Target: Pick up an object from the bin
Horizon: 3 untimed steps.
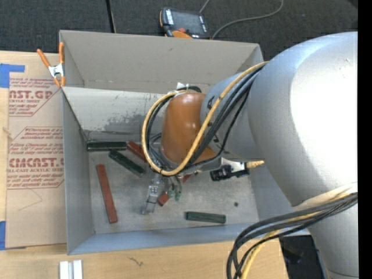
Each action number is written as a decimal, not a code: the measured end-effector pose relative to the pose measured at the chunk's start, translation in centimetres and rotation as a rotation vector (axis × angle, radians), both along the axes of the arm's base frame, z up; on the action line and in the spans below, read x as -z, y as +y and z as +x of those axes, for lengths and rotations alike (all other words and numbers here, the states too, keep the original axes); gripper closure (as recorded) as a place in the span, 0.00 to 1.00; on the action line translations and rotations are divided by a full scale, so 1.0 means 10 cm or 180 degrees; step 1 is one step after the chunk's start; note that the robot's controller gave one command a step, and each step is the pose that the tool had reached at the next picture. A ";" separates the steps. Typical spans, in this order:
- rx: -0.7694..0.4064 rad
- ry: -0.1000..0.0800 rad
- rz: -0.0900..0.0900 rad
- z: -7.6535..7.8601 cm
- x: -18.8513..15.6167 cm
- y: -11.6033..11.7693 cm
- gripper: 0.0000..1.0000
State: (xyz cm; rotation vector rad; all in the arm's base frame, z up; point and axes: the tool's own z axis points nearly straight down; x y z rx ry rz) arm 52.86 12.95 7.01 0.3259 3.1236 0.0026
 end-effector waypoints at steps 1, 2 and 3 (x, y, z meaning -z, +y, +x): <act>-0.0637 -0.0023 -0.0003 -0.46 -0.04 -0.33 0.00; -0.0639 0.0004 -0.0004 -0.48 -0.03 -0.33 1.00; -0.0635 -0.0019 -0.0002 -0.47 -0.04 -0.33 0.00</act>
Offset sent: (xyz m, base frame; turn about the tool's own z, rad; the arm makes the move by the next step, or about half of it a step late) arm -0.0482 -0.0336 0.0035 -0.2009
